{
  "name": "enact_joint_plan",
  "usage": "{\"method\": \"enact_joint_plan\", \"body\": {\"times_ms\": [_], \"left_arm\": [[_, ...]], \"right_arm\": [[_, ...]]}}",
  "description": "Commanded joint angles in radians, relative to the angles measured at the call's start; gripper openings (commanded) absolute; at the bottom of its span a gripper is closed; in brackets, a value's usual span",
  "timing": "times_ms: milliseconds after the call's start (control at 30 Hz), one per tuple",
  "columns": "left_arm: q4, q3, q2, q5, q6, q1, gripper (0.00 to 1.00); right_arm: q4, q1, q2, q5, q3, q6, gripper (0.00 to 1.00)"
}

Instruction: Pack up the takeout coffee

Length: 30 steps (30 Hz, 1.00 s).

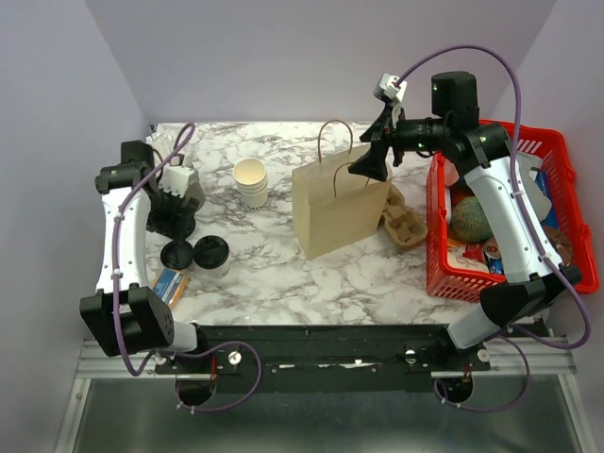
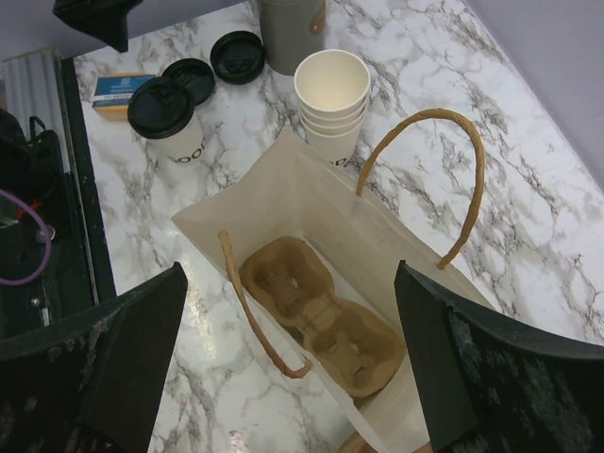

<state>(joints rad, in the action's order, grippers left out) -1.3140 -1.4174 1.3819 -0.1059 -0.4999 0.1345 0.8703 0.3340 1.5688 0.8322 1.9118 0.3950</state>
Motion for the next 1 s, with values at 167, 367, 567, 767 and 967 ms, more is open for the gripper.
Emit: {"method": "enact_joint_plan", "body": {"times_ms": [167, 367, 567, 767, 967], "left_arm": [[-0.064, 0.126, 0.104, -0.067, -0.035, 0.226, 0.61], [-0.064, 0.205, 0.16, -0.217, -0.04, 0.231, 0.34], [-0.024, 0.225, 0.178, -0.307, -0.039, 0.228, 0.33], [0.012, 0.235, 0.206, -0.443, -0.034, 0.217, 0.34], [0.056, 0.209, 0.238, -0.472, 0.0, 0.209, 0.36]], "right_arm": [[0.016, 0.0, -0.013, -0.01, 0.016, 0.024, 1.0], [0.021, 0.002, -0.015, -0.033, 0.024, 0.025, 1.0], [0.016, 0.003, -0.009, -0.036, 0.02, 0.015, 1.0], [0.018, 0.003, -0.001, -0.045, 0.033, 0.015, 1.0], [0.018, 0.003, 0.004, -0.053, 0.033, 0.018, 1.0]]}}
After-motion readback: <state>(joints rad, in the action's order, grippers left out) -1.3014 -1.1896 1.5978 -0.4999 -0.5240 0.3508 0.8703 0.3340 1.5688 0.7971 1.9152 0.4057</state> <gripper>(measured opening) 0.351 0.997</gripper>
